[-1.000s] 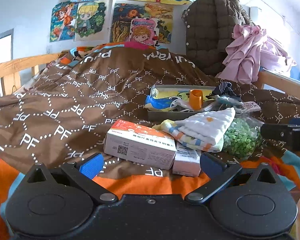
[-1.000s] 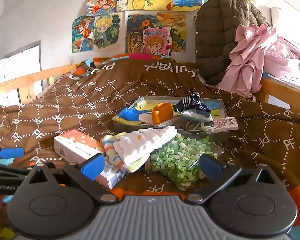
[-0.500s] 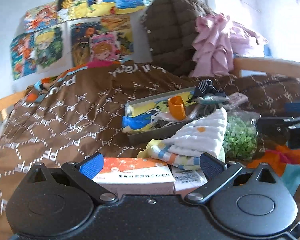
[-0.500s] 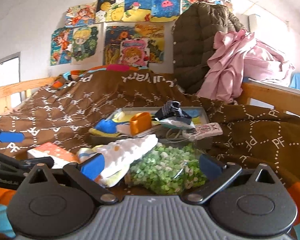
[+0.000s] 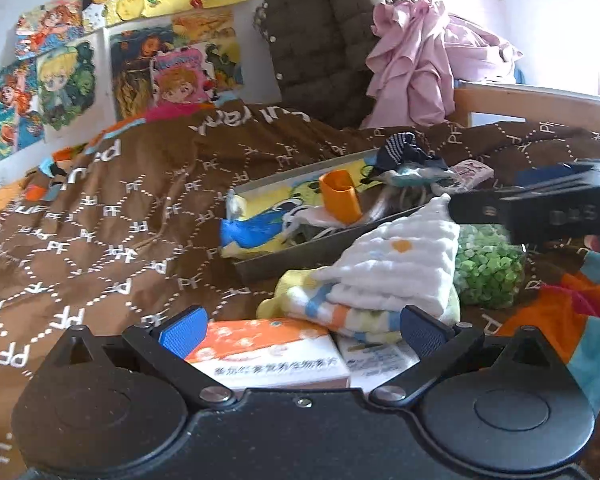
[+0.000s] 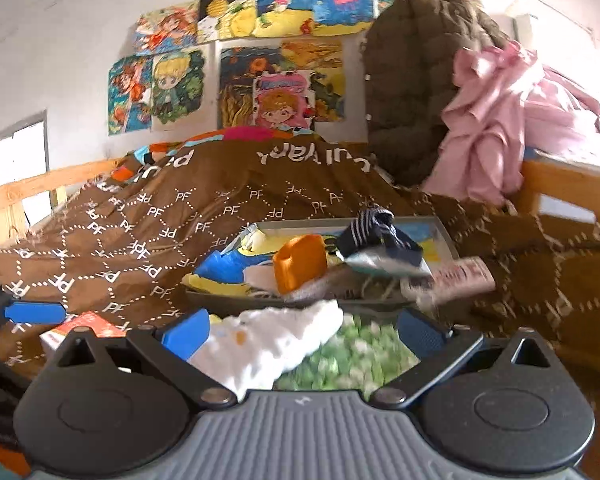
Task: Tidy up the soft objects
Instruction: 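Move both tools back toward the folded white towel on the pile, then grasp the striped cloth with left tool while right tool grasps the white towel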
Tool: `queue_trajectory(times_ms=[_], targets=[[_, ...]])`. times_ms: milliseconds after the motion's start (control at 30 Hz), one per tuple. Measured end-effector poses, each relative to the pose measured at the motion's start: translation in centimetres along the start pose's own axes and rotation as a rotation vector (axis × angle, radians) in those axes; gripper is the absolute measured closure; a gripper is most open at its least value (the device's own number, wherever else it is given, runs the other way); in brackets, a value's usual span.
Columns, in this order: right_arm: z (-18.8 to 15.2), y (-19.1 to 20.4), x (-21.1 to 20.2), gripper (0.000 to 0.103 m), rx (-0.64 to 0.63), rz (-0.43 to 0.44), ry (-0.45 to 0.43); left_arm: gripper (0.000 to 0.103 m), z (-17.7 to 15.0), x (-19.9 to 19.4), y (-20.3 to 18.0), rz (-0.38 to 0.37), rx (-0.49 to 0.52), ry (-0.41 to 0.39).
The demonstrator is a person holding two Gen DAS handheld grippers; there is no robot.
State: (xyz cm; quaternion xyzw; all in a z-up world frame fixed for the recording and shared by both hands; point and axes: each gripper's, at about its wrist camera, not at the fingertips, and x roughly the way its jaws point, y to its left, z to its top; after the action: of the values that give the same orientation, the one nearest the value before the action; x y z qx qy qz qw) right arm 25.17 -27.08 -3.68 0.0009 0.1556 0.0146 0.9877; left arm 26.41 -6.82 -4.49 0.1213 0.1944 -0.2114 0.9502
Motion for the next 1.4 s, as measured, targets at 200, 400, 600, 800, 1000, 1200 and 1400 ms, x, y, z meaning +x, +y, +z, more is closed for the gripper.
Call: queue_trajectory(times_ms=[200,400,600,800,1000,1200,1400], targets=[[0.7,-0.9,3.2,0.007,0.022,0.054,0.069,0.001,0.2,1.8,-1.3,-0.087,0.016,0.002],[0.1,-0.6,4.5,0.022,0.009,0.080,0.150,0.001,-0.5,3.9,-3.6,-0.129,0.007,0.052],[-0.2,-0.3,4.4,0.065,0.002,0.111,0.176,0.001,-0.9,4.6,-5.6,-0.133,0.088,0.064],[0.0,-0.9,4.1,0.086,0.034,0.124,0.169,0.004,-0.2,5.4,-6.1,-0.099,0.088,0.078],[0.5,-1.5,3.6,0.089,0.060,0.116,0.140,0.015,0.0,6.0,-5.2,-0.104,-0.003,0.105],[1.5,-2.7,2.5,0.090,0.063,0.066,0.093,0.021,0.1,5.9,-5.3,-0.098,0.013,0.094],[1.9,-4.4,2.4,0.090,0.079,0.014,0.077,0.043,0.0,6.2,-5.4,-0.089,0.016,0.138]])
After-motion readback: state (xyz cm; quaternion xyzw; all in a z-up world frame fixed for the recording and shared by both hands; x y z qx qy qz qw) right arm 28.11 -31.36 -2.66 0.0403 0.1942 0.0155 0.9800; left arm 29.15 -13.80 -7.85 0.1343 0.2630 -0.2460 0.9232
